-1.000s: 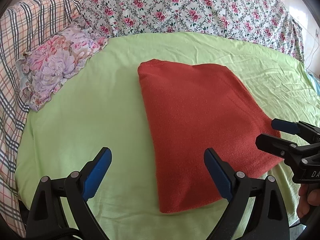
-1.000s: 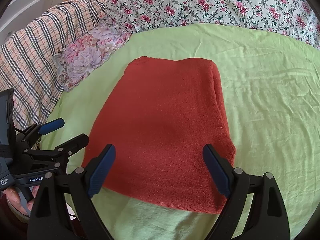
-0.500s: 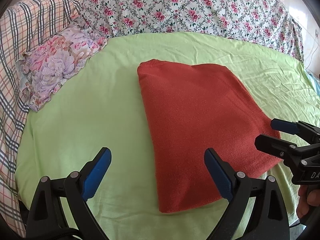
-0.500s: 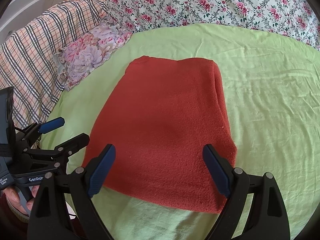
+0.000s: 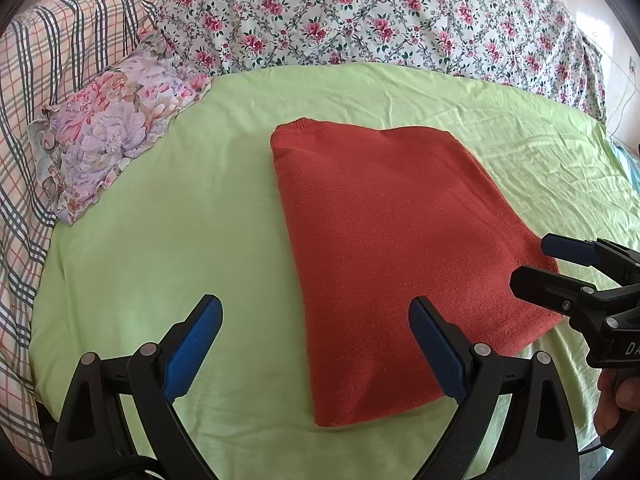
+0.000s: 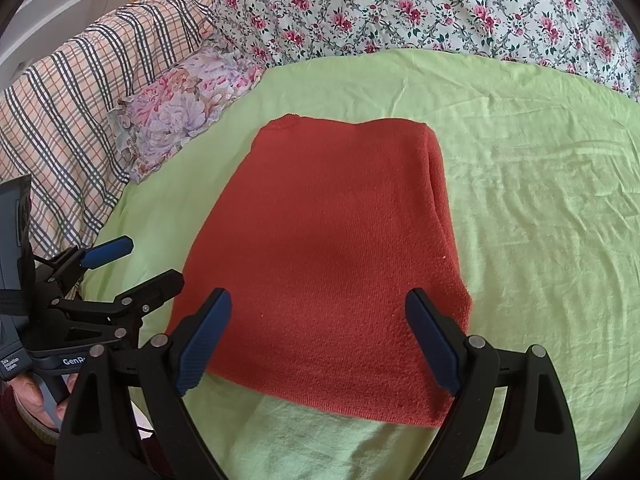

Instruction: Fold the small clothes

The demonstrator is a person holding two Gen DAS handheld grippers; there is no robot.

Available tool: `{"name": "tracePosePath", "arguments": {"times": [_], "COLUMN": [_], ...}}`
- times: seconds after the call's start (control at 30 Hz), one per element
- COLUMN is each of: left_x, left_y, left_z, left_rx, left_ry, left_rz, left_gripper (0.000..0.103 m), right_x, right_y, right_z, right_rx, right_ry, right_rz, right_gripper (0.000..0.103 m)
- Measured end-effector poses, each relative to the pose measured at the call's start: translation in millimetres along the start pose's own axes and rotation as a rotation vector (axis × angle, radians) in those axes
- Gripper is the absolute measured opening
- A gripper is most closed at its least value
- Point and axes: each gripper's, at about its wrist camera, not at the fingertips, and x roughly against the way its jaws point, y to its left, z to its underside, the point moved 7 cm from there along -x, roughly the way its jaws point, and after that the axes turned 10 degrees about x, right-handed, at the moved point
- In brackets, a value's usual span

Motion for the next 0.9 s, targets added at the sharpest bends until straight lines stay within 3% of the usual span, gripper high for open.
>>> {"name": "tracePosePath", "arguments": {"times": [0.9], "left_x": [-0.5], "left_y": [1.7], "left_z": [-0.5], "left_rx": [0.004], "left_ry": [0.0], "left_rz": [0.004], "left_gripper": [0.095], "right_x": [2.1], "right_y": [8.4], "right_z": [2.5], "right_rx": [0.0], "right_ry": [0.006], "right_rz": [0.002], "right_gripper": [0.089]}}
